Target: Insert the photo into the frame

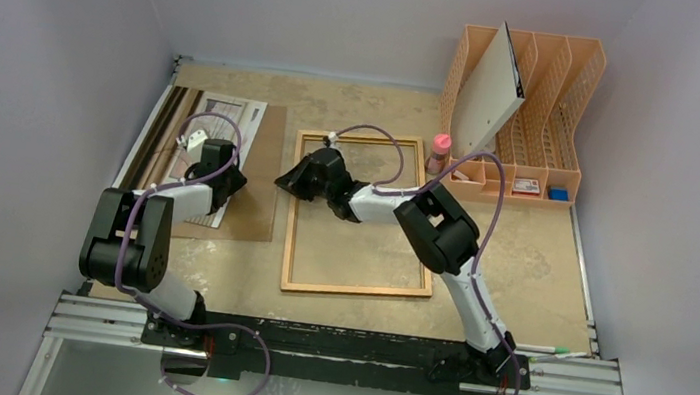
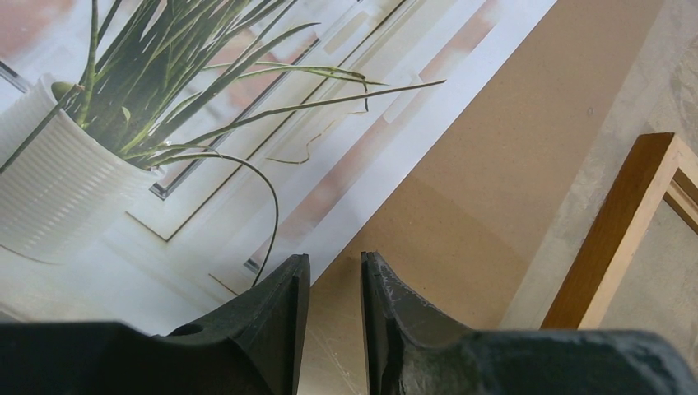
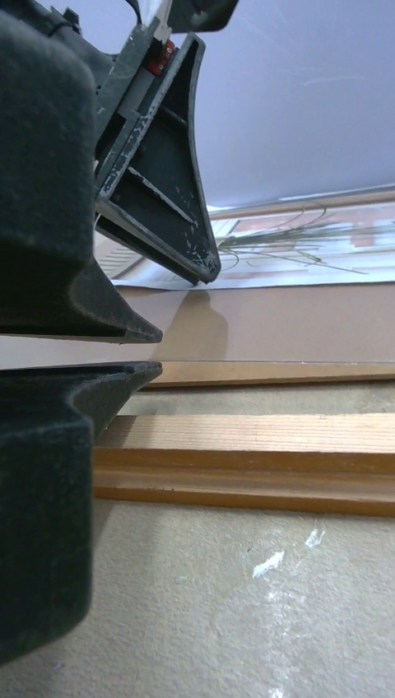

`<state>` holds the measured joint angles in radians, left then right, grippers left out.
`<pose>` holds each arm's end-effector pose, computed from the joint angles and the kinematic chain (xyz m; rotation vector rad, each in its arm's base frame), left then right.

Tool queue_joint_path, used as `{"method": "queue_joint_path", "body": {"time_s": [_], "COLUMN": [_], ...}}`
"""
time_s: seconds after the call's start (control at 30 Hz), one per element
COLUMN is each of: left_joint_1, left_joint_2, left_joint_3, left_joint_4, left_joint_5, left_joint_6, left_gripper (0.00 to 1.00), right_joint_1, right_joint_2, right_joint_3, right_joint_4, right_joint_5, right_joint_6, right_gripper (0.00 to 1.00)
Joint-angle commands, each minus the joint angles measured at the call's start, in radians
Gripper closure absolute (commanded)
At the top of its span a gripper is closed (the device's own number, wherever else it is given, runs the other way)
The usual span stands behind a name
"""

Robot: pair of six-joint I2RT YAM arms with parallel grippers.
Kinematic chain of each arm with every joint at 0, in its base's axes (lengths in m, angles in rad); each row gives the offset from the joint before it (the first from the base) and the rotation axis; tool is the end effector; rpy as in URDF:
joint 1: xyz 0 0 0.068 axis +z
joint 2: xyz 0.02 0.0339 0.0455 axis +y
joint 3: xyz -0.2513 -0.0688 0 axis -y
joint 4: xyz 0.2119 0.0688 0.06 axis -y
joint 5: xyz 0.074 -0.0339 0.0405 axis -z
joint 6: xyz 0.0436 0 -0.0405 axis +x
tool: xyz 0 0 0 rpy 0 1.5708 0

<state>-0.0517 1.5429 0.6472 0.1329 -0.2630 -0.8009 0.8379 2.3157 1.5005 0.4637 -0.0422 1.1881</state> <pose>0.2764 -0.0030 0.1566 -0.9630 2.0938 -0.1297 0.3263 0.3652 0.1447 0.3495 2.1607 1.3212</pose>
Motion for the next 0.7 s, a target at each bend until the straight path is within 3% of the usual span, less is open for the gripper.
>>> {"method": "queue_joint_path", "body": {"time_s": [0.0, 0.23, 0.43, 0.57, 0.67], "left_joint_1": [0.001, 0.001, 0.001, 0.001, 0.0], "left_joint_2": [0.027, 0.024, 0.001, -0.029, -0.058], "left_joint_3": [-0.013, -0.015, -0.014, -0.004, 0.018], "left_joint_4": [-0.063, -0.061, -0.067, -0.079, -0.104], "left_joint_5": [0.028, 0.041, 0.046, 0.05, 0.056], "left_joint_6": [0.003, 0.005, -0.004, -0.012, -0.005], "left_gripper": [0.69, 0.69, 0.69, 0.69, 0.67], "right_joint_1": [-0.008, -0.007, -0.008, -0.008, -0.008], "right_joint_2": [-0.053, 0.043, 0.088, 0.095, 0.074], "right_joint_3": [-0.009, 0.091, 0.165, 0.183, 0.173], "right_joint_4": [0.182, 0.172, 0.081, 0.048, 0.049], "right_joint_5": [-0.088, -0.155, -0.173, -0.161, -0.131], "right_joint_6": [-0.025, -0.031, -0.037, -0.049, -0.066], "right_gripper": [0.85, 0.75, 0.73, 0.81, 0.96]}}
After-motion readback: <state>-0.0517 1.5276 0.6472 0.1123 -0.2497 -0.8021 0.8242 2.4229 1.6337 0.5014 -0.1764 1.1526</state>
